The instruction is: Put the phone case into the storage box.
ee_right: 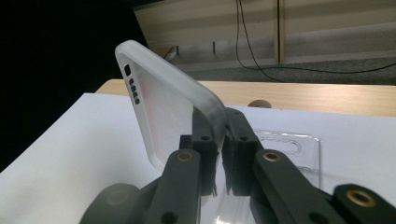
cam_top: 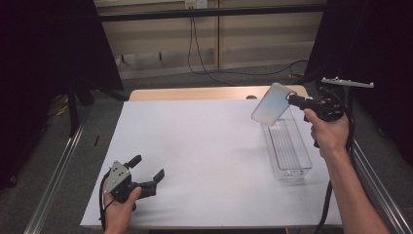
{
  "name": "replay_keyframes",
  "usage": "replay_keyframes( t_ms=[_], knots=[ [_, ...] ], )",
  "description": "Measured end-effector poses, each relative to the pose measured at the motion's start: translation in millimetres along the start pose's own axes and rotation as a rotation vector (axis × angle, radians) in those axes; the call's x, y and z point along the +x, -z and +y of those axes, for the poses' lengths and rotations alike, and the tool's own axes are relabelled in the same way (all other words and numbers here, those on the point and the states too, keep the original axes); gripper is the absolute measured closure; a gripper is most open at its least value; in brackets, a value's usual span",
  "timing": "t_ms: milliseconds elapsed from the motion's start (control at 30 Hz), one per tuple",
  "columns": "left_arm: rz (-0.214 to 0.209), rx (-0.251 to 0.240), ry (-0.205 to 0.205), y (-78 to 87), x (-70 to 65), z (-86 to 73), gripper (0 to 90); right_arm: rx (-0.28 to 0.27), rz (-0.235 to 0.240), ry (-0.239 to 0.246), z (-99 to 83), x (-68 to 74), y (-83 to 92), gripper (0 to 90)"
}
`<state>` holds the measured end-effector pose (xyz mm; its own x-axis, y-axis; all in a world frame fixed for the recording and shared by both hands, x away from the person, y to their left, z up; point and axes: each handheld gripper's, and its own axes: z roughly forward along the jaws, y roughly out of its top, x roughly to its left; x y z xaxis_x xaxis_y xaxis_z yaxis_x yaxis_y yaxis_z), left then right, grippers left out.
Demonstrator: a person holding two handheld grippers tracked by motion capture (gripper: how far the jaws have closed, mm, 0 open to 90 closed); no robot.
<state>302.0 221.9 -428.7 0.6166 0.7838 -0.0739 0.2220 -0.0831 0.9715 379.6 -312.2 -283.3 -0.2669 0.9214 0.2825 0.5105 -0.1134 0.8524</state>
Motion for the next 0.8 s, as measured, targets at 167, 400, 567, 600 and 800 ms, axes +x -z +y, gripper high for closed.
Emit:
replay_keyframes(
  t_ms=[167,400,567,600,800],
  knots=[
    [0.003,-0.004,0.006,-0.1,0.5,-0.1,3.9,-0.005,-0.021,0.001,2.7,-7.6,1.2,84.3],
    [0.0,0.001,0.0,-0.6,0.2,-0.3,3.9,-0.014,-0.063,0.013,7.8,-18.1,0.7,84.3],
    [0.003,0.003,0.007,-1.9,0.2,-1.0,3.8,-0.014,-0.089,0.028,11.2,-24.5,-2.1,84.3],
    [0.004,0.002,0.006,-1.8,-0.3,-0.9,3.8,-0.013,-0.091,0.036,11.4,-25.2,-3.1,84.3],
    [0.001,0.0,0.01,-2.1,-0.1,-1.0,3.8,-0.007,-0.101,0.053,12.1,-29.9,-10.4,84.3]
  ],
)
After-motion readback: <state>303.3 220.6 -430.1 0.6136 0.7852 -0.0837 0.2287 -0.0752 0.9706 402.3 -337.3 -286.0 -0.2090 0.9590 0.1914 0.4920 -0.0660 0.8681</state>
